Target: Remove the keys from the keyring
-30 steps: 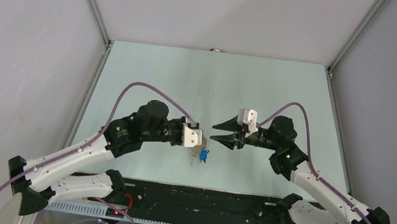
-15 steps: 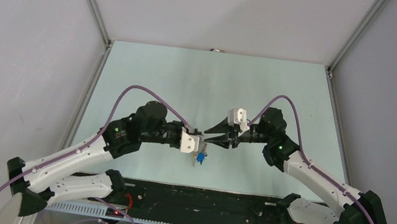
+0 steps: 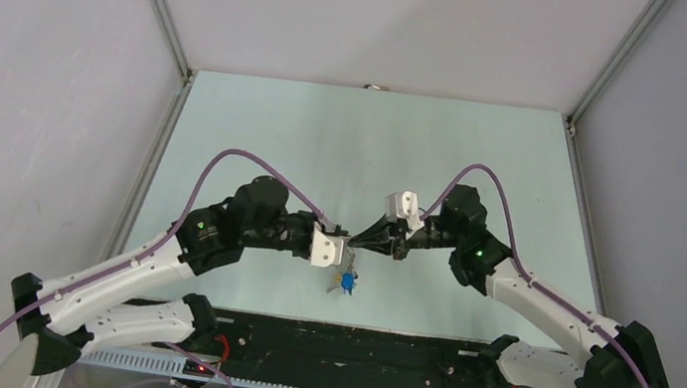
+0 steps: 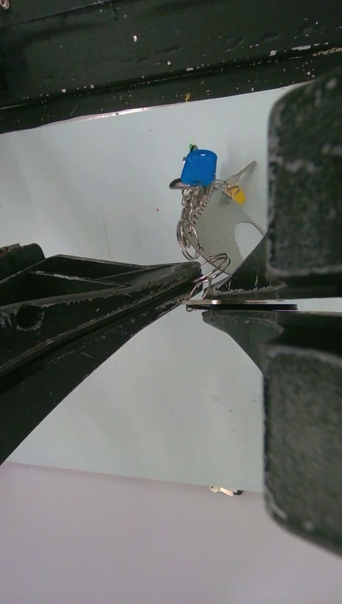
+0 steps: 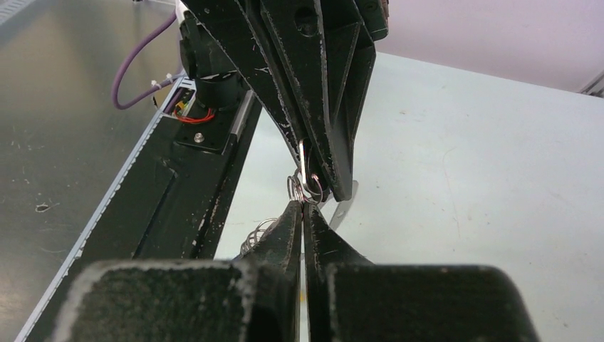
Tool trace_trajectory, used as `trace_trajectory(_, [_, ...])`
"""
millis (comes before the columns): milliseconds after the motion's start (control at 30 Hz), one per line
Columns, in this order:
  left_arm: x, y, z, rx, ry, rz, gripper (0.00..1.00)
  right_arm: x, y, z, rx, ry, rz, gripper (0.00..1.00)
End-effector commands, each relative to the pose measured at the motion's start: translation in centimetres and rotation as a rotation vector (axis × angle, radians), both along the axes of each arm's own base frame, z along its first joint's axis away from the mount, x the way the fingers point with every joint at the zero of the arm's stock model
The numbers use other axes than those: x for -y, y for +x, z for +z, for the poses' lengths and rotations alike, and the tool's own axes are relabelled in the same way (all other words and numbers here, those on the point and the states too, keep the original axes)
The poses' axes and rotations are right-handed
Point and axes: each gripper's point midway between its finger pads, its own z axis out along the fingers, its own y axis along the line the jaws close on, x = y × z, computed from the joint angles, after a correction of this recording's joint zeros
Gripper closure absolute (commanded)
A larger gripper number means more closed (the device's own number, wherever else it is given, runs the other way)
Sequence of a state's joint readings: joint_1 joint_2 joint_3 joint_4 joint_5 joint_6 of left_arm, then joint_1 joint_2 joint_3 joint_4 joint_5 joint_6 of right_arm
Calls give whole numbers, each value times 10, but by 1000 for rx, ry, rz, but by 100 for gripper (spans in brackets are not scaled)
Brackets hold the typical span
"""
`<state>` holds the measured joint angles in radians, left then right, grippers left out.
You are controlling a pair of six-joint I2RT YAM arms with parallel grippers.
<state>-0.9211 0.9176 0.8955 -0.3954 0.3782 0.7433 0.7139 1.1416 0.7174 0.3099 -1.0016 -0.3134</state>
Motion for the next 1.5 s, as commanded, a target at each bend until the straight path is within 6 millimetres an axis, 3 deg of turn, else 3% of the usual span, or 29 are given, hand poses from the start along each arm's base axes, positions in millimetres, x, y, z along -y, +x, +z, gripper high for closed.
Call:
trace_trajectory(0, [1, 2, 32, 102, -88, -7, 100, -4, -2, 19, 20, 28, 21, 100])
trace_trajectory(267, [-4, 14, 26, 107, -64, 67, 100, 0, 3, 30, -99, 43, -52, 100])
trace_trajectory(733, [-2, 17, 19, 86, -47, 79, 100, 25, 8, 81, -147, 277, -173, 100])
trace_trajectory(900, [-2, 14, 19, 85, -49, 65, 100, 37, 35, 77, -239, 335, -349, 100])
trace_trajectory(1067, [3, 14, 16, 61, -44, 56, 100, 32, 27, 79, -338, 422, -315, 100])
trace_trajectory(1133, [3, 14, 16, 58, -45, 58, 100, 25, 22, 72, -352, 409, -299, 88])
trace_trajectory(1167, [3, 15, 16, 62, -45, 64, 100, 24, 21, 68, -352, 399, -296, 70])
trace_trajectory(1233, [0, 16, 18, 73, -47, 74, 100, 25, 22, 55, -364, 359, -320, 56])
trace_trajectory(1467, [-3, 13, 24, 97, -63, 65, 100, 42, 14, 43, -168, 264, -320, 50])
